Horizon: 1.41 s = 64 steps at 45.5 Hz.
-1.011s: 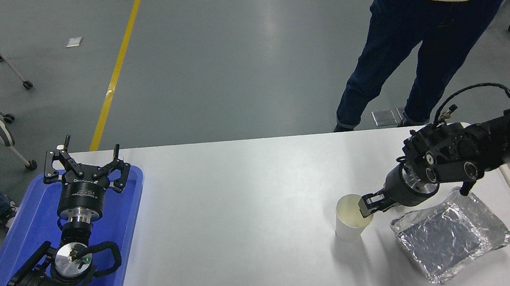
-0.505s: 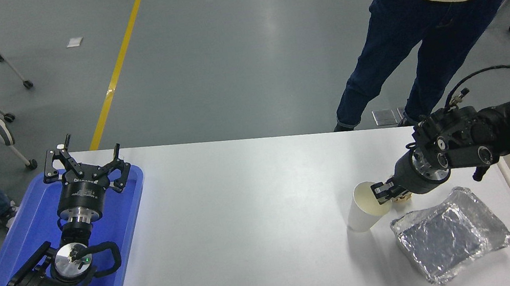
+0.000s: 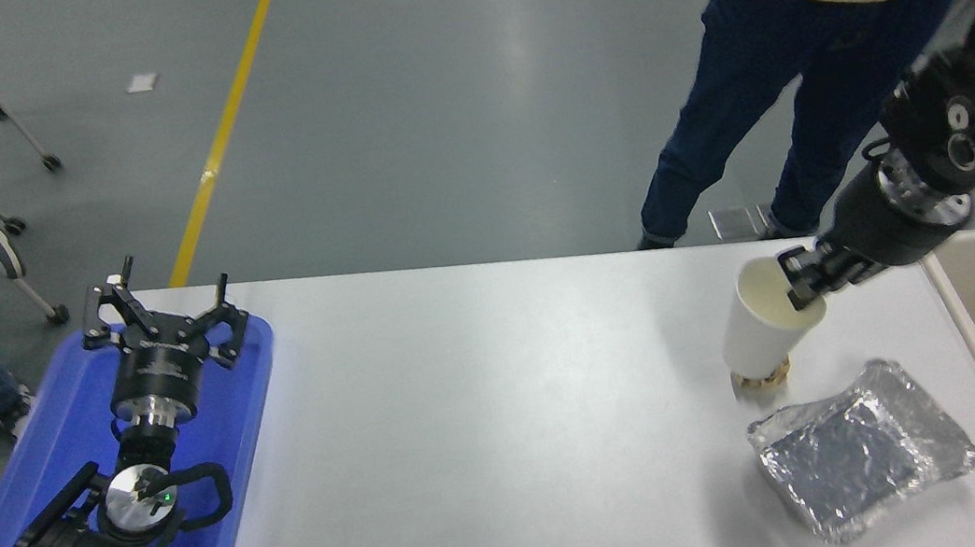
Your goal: Pick up paper cup place in dustbin
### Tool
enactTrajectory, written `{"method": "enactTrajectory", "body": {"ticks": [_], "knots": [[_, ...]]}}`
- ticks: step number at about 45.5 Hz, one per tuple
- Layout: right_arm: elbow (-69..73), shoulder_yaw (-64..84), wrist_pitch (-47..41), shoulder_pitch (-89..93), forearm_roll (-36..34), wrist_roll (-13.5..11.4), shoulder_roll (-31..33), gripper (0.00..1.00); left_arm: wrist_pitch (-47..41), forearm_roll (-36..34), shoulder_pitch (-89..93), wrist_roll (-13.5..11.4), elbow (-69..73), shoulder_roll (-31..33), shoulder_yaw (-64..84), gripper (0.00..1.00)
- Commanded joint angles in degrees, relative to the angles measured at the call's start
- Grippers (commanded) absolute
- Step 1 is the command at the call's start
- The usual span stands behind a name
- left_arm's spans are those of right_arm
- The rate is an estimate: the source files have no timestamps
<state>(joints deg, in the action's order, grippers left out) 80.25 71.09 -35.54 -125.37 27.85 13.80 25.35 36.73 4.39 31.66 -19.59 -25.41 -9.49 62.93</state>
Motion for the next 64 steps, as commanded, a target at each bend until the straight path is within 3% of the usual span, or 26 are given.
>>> {"method": "enactTrajectory", "body": {"ticks": [1, 24, 31, 38, 44, 53, 64], "knots": [[3.07, 3.27, -6.30, -12.35, -1.04, 0.09, 0.93, 0.00, 0.01, 0.00, -0.02, -0.01, 0.01, -0.09, 0.08, 1.00], [4.04, 9.42, -7.71, -17.28, 0.36, 0.09, 1.63, 0.00, 0.01, 0.00, -0.02, -0.01, 0.01, -0.09, 0.08, 1.00], [2.81, 11.27, -7.36, -16.57, 8.17, 0.18, 3.48, 0.00, 0.01, 0.00, -0.02, -0.01, 0.01, 0.00, 0.08, 1.00], [-1.14, 11.27, -7.35, -14.12, 19.77, 0.18, 10.68, 0.00, 0.01, 0.00, -0.02, -0.01, 0.01, 0.00, 0.08, 1.00], [-4.92, 11.27, -7.44, -12.01, 24.70, 0.44, 16.30, 0.00, 0.01, 0.00, 0.07, -0.01, 0.01, 0.00, 0.00, 1.00], [-16.32, 6.19, -7.18, -2.45, 36.02, 2.72, 26.84, 0.00, 0.01, 0.00, 0.07, -0.01, 0.01, 0.00, 0.08, 1.00], [-29.97, -7.88, -7.18, 14.44, 40.09, 6.50, 31.43, 0.00, 0.01, 0.00, -0.02, -0.10, 0.10, 0.00, 0.08, 1.00]]}}
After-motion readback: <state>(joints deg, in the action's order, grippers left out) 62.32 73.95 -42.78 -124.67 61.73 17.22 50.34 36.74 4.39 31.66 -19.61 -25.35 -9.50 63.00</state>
